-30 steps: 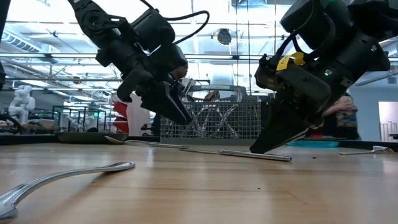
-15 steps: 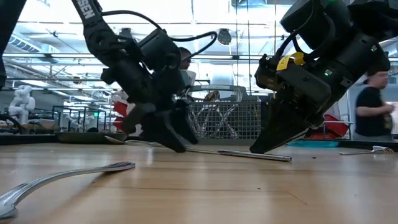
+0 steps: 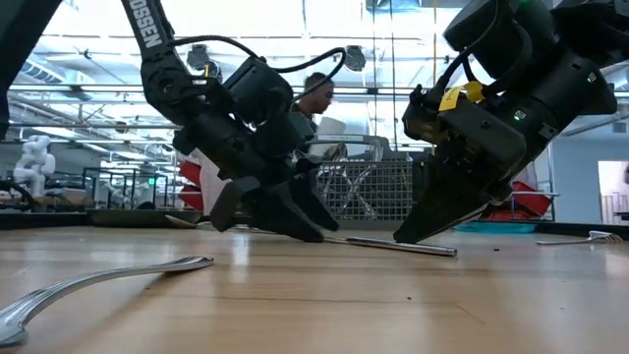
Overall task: Sort silverware
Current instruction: Put the knife into the silverware basket
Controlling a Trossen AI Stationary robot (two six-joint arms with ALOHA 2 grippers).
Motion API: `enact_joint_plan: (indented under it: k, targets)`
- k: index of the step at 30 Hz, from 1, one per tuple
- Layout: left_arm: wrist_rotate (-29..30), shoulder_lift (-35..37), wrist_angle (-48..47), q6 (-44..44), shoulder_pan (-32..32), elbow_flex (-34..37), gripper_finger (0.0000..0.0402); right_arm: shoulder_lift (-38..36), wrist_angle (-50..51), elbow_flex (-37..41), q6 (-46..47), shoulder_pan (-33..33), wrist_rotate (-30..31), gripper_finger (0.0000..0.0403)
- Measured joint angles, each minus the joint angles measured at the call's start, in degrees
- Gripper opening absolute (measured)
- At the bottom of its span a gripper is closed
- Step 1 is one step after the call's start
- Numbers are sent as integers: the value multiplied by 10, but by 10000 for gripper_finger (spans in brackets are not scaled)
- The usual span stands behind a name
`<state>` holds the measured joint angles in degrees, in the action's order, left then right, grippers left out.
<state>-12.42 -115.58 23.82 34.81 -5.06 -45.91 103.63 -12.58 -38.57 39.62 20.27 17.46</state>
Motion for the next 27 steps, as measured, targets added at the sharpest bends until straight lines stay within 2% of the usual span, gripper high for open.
enact_joint_plan:
  k: [6,7,18,24,27]
  targets:
    - [2,-10,13,6,3,0,28,1,-8,0,-5,1,-5,0]
    - [8,-12,22,6,2,0,16,1,-10,0,-5,2,-5,0]
    - [79,-3,13,-84,3,-13,3,-36,-18,1,-4,2,-9,0]
    - [82,-3,12,-136,3,-17,2,-73,-30,-4,12,2,16,0]
    - [80,-3,12,-167,3,-17,1,-76,-34,-24,-15,1,17,0]
